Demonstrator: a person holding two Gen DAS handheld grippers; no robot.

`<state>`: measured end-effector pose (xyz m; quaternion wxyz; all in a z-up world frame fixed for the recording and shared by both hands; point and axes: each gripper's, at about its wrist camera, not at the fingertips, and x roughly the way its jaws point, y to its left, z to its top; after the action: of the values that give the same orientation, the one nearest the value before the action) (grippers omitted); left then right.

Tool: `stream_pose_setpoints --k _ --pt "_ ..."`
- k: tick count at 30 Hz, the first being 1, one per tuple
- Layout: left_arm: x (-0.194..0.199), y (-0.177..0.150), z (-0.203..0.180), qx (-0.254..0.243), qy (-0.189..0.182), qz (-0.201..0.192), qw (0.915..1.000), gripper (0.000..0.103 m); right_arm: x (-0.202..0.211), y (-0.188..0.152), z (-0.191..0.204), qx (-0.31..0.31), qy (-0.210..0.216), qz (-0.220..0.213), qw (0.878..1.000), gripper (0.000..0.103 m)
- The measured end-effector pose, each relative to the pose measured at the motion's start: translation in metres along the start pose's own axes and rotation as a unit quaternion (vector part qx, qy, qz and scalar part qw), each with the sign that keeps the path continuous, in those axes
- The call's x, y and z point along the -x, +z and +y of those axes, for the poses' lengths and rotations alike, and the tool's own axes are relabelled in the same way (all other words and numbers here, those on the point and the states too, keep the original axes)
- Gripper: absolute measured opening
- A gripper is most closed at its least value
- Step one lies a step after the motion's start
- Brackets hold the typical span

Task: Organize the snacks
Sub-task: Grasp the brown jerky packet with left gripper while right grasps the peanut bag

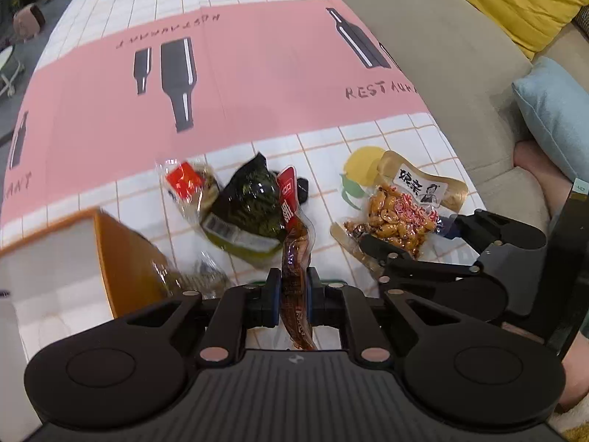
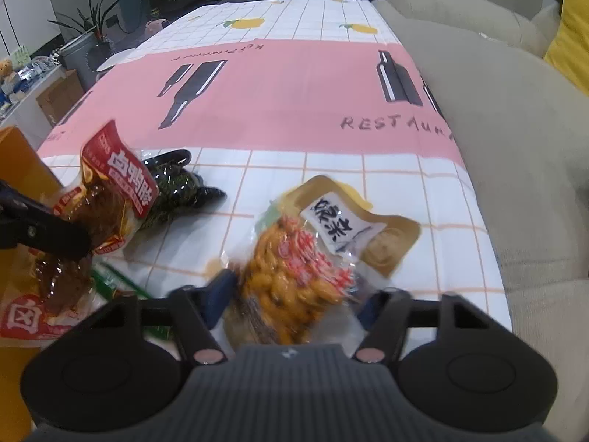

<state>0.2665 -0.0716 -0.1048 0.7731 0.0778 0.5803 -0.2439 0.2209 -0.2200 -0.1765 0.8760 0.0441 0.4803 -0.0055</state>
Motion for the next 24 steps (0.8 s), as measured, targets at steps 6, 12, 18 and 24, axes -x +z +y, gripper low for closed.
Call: stream_pose_setpoints --k 6,12,18,24 --pt "0.008 -0.02 -0.011 0.017 -0.021 0.014 0.9995 0.013 0.019 -0.016 -0.011 0.0 0.055 0.03 0.998 0.036" --pt "0.008 -0.049 -0.027 0.018 -0.019 0.022 0.9994 0.013 0.044 -0.041 -0.016 0.002 0.103 0.056 0.993 0.021" --pt "0.009 -0.077 -0.048 0.013 -0.016 0.021 0.9996 0.013 0.069 -0.065 -0.01 0.018 0.117 0.082 0.99 0.02" --pt "0.004 -0.096 -0.056 0.007 0.005 0.015 0.9999 0.014 0.103 -0.086 -0.011 0.024 0.129 0.081 0.988 0.019"
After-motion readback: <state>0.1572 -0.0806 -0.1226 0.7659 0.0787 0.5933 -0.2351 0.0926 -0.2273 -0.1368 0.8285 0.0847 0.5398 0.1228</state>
